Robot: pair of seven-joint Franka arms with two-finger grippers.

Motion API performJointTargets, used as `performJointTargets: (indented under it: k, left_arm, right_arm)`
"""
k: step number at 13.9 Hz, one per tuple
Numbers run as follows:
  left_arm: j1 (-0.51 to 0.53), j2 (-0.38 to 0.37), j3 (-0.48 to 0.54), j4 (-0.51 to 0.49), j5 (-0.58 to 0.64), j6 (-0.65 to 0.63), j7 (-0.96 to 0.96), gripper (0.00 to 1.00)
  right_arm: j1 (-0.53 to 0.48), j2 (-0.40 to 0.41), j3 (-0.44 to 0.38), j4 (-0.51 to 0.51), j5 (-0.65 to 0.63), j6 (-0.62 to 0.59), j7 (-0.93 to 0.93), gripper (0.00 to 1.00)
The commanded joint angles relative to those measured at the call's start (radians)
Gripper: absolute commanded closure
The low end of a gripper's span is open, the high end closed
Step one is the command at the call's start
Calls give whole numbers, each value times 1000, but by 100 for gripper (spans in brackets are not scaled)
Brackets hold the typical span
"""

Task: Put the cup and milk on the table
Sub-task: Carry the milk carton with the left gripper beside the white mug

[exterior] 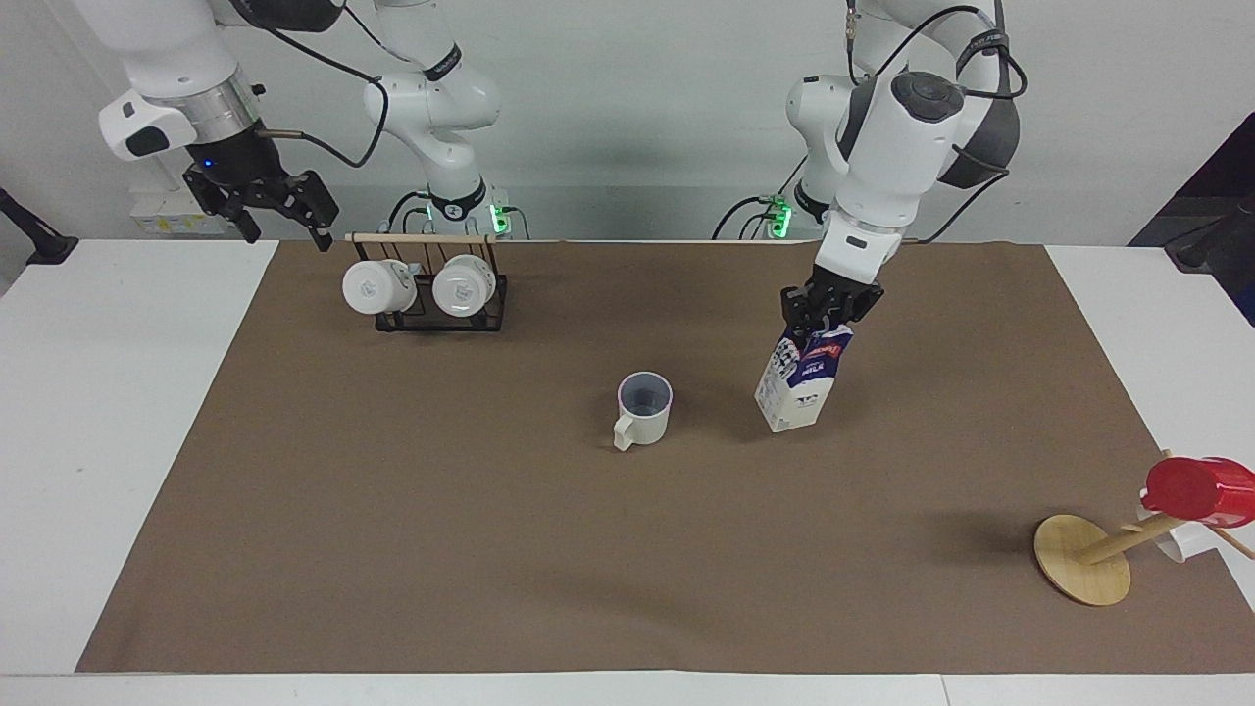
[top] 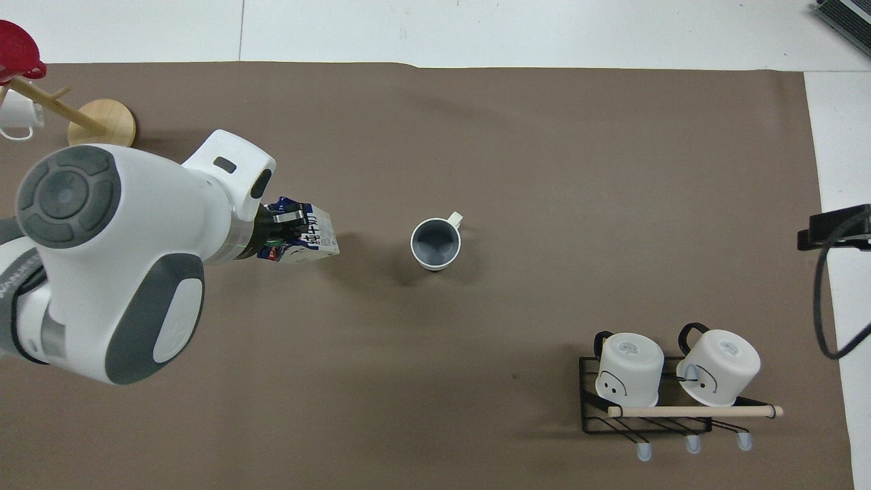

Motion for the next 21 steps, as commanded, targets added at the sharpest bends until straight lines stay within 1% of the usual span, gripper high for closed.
performJointTargets:
  k: [1, 3, 4, 6, 10, 12, 14, 21]
  left_arm:
    - [-67, 69, 18, 23, 8, 49, -50, 61]
    - [-84, 101, 18, 23, 12, 73, -54, 61]
    - [-93, 106, 18, 21, 12, 79, -55, 61]
    - [-101, 105, 18, 21, 32, 70, -54, 61]
    - [-112, 106, 18, 23, 37, 75, -55, 61]
    - [-118, 106, 16, 21, 83, 72, -52, 61]
    - [-138, 106, 16, 21, 93, 73, -52, 61]
    - [-149, 131, 16, 19, 112, 86, -54, 61]
  right_arm:
    - [-13, -27, 12, 17, 5, -29, -9, 0]
    - [-8, -35, 16, 6, 7, -30, -21, 0]
    - [3, -35, 20, 4, 0, -24, -12, 0]
    - [27, -36, 22, -20, -33, 38, -10, 0]
    - [27, -40, 22, -25, -21, 39, -3, 0]
    - [27, -40, 20, -25, -20, 37, -3, 0]
    - [27, -40, 20, -25, -16, 37, -3, 0]
    - [26, -40, 19, -25, -15, 37, -4, 0]
